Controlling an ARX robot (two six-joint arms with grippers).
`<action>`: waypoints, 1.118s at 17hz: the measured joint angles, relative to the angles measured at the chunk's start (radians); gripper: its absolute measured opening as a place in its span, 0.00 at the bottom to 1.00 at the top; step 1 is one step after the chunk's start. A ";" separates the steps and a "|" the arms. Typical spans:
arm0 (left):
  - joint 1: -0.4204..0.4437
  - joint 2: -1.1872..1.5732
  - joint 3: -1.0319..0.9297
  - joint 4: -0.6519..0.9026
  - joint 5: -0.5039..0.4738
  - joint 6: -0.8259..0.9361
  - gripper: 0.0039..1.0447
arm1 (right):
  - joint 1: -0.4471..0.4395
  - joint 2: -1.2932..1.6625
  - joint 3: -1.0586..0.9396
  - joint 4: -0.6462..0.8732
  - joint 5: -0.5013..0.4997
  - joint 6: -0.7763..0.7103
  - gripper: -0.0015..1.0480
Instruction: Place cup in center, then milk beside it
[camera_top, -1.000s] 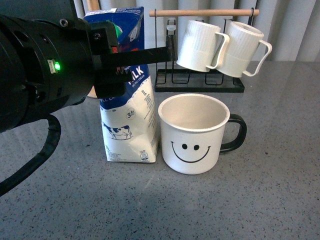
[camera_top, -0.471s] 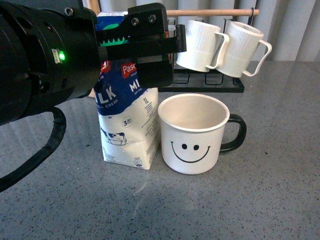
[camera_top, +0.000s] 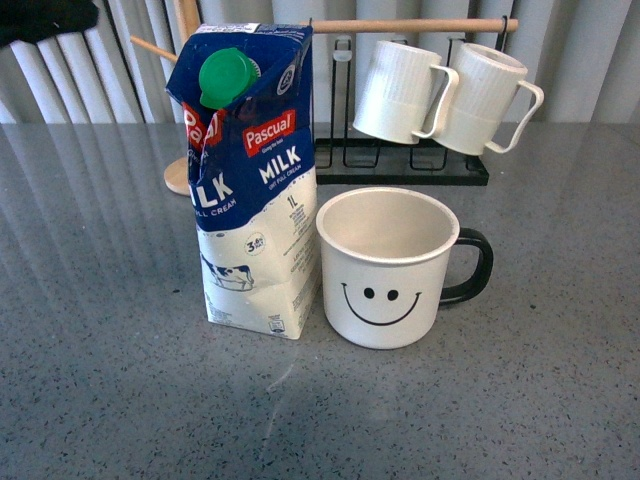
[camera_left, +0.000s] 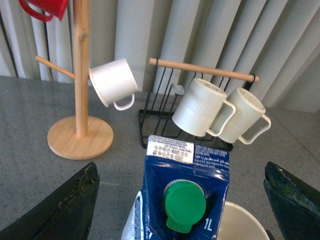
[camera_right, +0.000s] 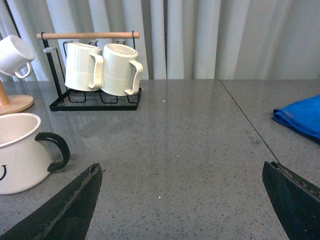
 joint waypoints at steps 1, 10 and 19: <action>0.018 -0.026 0.000 -0.016 0.015 0.000 0.94 | 0.000 0.000 0.000 0.000 0.000 0.000 0.94; 0.494 -0.443 -0.116 -0.193 0.285 0.129 0.94 | 0.000 0.000 0.000 0.000 0.000 0.000 0.94; 0.515 -0.663 -0.417 -0.161 0.301 0.237 0.23 | 0.000 0.000 0.000 0.000 0.000 0.000 0.94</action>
